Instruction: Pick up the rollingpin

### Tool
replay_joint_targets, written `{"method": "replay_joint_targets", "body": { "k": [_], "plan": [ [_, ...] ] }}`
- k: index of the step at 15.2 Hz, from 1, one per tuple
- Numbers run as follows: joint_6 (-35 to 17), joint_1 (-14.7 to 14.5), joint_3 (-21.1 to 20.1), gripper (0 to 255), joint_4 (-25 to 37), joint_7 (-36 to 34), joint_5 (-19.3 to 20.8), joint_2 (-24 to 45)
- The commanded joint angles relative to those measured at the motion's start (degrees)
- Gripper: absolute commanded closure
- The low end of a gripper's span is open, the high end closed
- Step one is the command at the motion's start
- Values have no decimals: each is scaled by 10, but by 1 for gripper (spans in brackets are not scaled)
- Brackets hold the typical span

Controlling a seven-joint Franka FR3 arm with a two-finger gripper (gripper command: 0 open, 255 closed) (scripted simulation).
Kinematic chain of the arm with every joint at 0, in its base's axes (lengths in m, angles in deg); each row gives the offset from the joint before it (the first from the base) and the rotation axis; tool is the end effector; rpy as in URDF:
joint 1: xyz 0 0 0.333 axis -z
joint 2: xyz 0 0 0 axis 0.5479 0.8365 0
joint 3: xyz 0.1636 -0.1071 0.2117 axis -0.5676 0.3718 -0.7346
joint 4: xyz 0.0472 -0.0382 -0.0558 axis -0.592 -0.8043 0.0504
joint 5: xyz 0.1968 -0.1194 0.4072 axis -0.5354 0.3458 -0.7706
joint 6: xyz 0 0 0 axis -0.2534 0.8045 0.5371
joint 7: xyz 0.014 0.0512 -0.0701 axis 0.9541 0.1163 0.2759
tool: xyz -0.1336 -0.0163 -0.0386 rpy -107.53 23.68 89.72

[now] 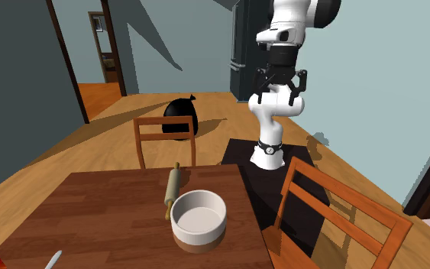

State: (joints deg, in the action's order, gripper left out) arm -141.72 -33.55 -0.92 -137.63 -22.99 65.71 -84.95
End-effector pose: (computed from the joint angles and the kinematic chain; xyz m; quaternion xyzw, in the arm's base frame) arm 0.4240 -0.0322 0.5295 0.9981 0.0555 0.0206 0.0150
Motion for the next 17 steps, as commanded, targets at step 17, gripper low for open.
{"method": "replay_joint_targets", "body": {
  "k": [17],
  "plan": [
    [-224, 56, 175, 0, -99, 172, 83, 124]
  ]
}}
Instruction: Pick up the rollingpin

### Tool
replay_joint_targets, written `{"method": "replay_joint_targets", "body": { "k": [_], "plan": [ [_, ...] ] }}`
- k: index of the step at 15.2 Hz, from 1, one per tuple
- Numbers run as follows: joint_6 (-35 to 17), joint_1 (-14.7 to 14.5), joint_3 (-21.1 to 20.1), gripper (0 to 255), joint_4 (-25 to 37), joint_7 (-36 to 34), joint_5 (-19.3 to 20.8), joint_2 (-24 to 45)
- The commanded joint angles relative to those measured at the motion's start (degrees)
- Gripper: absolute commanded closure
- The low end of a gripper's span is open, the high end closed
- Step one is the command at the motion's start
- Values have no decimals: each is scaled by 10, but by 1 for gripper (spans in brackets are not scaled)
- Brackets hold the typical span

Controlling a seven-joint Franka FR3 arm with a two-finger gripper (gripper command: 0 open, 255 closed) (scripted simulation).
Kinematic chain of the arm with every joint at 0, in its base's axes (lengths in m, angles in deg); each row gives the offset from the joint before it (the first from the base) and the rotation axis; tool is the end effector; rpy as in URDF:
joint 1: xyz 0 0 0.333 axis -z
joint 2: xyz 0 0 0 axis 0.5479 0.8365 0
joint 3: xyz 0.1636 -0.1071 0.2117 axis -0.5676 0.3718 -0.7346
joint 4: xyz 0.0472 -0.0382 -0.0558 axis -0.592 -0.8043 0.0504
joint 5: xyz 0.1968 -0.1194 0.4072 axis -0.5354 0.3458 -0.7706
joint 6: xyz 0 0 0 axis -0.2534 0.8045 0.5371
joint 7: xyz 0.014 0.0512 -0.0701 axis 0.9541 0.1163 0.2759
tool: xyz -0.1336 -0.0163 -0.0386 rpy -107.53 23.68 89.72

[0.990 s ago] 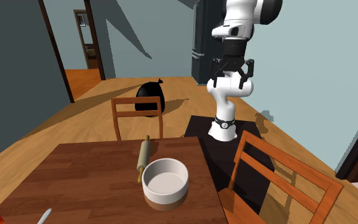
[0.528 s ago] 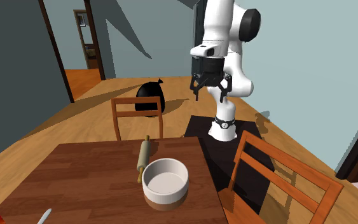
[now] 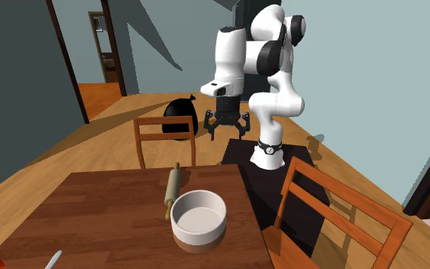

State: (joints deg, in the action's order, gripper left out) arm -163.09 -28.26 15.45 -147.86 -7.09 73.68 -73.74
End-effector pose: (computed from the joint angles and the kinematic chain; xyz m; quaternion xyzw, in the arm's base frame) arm 0.4294 -0.1987 0.3625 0.9980 0.0625 0.0094 0.0093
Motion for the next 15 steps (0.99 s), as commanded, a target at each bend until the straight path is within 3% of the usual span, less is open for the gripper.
{"method": "replay_joint_targets", "body": {
  "k": [1, 9, 15],
  "plan": [
    [-25, 5, 24, 0, 4, 25, 5, 28],
    [-144, 5, 119, 0, 32, 138, -21, 178],
    [-215, 5, 171, 0, 85, 265, -123, 324]
  ]
}}
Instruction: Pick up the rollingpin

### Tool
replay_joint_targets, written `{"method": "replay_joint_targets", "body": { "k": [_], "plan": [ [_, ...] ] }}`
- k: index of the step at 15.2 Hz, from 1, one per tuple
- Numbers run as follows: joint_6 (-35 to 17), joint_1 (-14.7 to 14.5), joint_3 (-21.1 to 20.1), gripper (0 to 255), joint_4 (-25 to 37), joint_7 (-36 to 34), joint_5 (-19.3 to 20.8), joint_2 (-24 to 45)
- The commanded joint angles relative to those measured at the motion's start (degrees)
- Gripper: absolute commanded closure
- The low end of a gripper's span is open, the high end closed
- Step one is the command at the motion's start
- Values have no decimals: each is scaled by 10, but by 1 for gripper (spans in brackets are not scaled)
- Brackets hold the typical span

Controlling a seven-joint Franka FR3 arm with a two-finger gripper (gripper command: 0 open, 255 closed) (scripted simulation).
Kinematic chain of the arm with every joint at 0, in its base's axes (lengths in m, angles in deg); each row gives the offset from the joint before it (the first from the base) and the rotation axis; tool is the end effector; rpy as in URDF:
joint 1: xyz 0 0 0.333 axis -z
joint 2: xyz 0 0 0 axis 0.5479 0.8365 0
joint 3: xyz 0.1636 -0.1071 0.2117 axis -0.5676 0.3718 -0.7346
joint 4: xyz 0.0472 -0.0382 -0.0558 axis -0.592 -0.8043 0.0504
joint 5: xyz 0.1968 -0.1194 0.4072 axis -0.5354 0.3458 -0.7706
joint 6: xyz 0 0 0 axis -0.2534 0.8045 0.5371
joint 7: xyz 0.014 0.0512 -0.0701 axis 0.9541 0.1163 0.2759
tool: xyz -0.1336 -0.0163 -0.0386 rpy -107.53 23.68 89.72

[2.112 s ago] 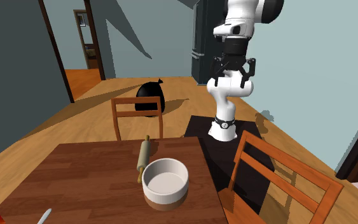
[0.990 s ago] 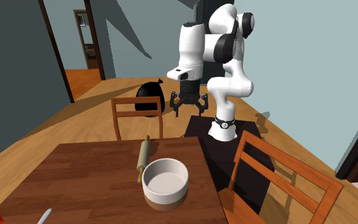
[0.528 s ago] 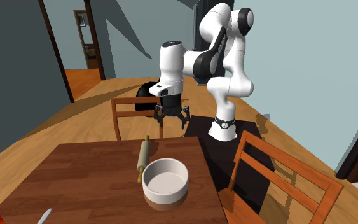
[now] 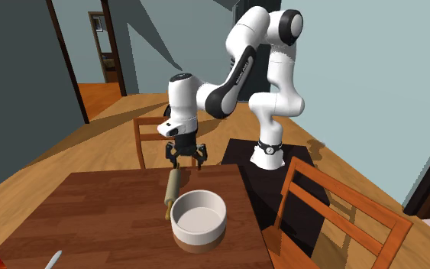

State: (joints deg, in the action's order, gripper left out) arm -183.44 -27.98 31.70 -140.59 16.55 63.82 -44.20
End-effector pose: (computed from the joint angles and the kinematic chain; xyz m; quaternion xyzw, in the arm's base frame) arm 0.4091 -0.3570 0.2076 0.9975 0.0700 -0.0008 0.0043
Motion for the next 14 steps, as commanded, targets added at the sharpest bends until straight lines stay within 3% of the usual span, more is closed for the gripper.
{"method": "replay_joint_targets", "body": {
  "k": [1, 5, 14],
  "plan": [
    [-20, 7, 11, 0, 24, 54, -48, 55],
    [-41, 47, -3, 0, 79, 147, -141, 159],
    [-87, 73, -36, 0, 79, 184, -194, 215]
  ]
}}
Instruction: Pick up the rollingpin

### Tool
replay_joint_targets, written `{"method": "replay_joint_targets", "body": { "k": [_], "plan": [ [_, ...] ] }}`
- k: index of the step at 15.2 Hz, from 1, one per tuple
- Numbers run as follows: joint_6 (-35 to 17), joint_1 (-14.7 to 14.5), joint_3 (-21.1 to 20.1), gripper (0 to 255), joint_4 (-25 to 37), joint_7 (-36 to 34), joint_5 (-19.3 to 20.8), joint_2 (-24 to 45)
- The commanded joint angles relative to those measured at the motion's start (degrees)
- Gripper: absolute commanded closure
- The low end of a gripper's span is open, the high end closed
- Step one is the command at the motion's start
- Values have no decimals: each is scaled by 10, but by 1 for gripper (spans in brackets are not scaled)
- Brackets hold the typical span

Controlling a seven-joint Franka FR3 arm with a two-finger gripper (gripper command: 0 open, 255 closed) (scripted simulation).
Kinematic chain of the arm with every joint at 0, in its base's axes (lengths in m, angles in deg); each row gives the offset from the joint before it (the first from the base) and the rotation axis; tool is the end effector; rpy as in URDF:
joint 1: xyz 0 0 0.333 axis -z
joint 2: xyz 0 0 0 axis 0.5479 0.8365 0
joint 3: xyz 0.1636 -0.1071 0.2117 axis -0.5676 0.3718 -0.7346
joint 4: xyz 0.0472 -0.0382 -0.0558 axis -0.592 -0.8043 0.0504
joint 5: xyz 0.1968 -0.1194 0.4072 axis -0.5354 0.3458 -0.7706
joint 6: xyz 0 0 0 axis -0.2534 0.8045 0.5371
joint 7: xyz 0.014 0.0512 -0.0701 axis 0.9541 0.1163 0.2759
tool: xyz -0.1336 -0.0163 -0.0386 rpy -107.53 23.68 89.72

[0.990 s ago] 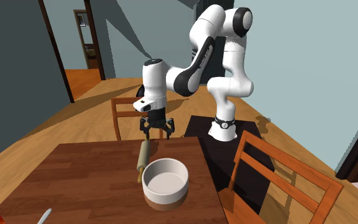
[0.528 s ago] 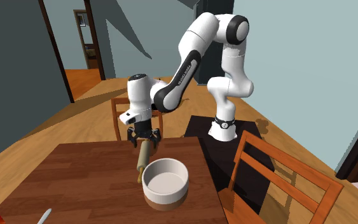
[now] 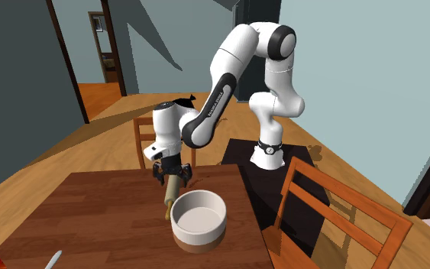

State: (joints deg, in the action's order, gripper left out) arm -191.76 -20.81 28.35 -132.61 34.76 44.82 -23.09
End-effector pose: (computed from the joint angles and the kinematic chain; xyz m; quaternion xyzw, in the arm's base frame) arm 0.3882 -0.4212 0.1100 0.9973 0.0734 -0.0050 0.0031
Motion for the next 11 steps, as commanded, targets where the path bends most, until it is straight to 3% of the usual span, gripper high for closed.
{"method": "replay_joint_targets", "body": {
  "k": [1, 2, 11],
  "plan": [
    [-4, 1, -3, 0, -1, 2, -4, 4],
    [-4, 1, -3, 255, -1, 2, -4, 4],
    [-4, 1, -3, 255, -1, 2, -4, 4]
  ]
}}
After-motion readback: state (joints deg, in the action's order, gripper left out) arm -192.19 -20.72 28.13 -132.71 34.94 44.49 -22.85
